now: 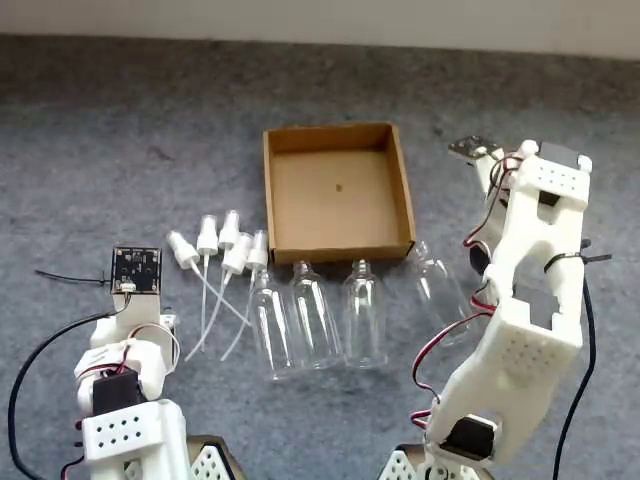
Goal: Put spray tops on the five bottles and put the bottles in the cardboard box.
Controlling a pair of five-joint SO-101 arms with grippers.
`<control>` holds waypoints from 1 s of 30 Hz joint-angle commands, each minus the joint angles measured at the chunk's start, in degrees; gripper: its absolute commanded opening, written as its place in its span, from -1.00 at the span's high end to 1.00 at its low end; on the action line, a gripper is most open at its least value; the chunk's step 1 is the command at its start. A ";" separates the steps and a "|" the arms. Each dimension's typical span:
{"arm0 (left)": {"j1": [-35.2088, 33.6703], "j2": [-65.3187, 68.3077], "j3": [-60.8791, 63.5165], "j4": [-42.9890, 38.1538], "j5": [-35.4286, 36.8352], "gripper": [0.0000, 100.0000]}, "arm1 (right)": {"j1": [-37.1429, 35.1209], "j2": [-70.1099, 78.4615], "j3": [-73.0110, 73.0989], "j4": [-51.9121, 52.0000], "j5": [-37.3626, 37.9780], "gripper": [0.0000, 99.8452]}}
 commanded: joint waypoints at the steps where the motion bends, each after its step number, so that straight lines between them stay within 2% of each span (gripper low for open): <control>1: -0.66 -0.57 1.45 0.44 -0.26 0.70 | 0.75 -0.84 -3.03 1.36 -2.20 0.60; 8: -0.66 -0.57 1.45 0.44 -0.26 0.70 | 2.68 -0.84 -3.03 1.63 -1.85 0.31; 15: -0.66 -0.57 1.45 0.44 -0.26 0.70 | 2.86 -0.92 -1.27 3.56 -1.85 0.31; 24: -0.66 -0.57 1.45 0.44 -0.26 0.70 | 4.62 -1.27 9.10 -6.11 -2.29 0.32; 27: -0.66 -0.57 1.45 0.44 -0.26 0.70 | 5.14 -1.19 9.63 -8.31 -2.73 0.42; 30: -0.66 -0.57 1.45 0.44 -0.26 0.70 | 4.70 -1.19 9.27 -9.36 -6.59 0.54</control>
